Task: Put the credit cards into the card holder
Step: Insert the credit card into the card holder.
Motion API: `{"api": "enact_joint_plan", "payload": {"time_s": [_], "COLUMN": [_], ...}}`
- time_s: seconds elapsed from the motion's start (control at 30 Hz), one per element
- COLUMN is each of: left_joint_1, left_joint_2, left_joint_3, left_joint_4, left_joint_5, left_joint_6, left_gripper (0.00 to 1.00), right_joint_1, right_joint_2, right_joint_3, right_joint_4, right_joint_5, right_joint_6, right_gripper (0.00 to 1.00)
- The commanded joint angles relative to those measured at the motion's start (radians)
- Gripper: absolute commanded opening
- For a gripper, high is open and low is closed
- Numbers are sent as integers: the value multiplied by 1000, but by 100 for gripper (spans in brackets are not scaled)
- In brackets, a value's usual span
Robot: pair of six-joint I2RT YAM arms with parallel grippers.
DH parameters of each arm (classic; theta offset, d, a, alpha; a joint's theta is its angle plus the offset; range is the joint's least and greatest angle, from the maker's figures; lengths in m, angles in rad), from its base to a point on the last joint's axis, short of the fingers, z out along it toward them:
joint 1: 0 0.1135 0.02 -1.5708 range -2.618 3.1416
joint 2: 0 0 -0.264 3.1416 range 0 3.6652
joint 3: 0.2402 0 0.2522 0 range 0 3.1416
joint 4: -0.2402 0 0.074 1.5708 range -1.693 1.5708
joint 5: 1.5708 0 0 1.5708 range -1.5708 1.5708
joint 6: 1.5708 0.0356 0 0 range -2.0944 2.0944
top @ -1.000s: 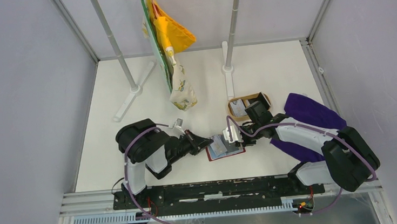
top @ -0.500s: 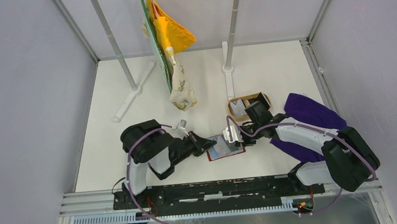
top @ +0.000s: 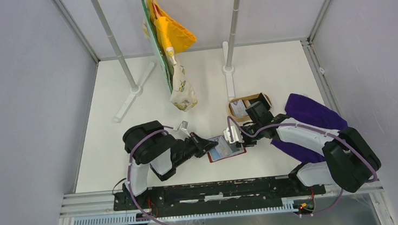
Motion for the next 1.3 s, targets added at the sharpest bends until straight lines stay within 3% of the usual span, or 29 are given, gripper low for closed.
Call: {"api": "enact_joint_plan", "payload": {"time_s": [0.0,0.93,1.27], "left_joint_1": [-15,26,30], "left_joint_2": [21,7,-24], "left_joint_3": [-5,43,-9], "left_joint_4": [179,86,37], "left_joint_5": [2,125,113], "left_joint_6": [-38,-48,-69], "left_gripper": [2,2,2], "right_joint_1": [2,1,1], "right_joint_2": [14,16,18], "right_joint_3": [8,8,5], "right_joint_4": [-40,-37,-17], "right_joint_5": [42,43,81], "right_joint_6": [-2,3,23], "right_gripper": [38,42,42]}}
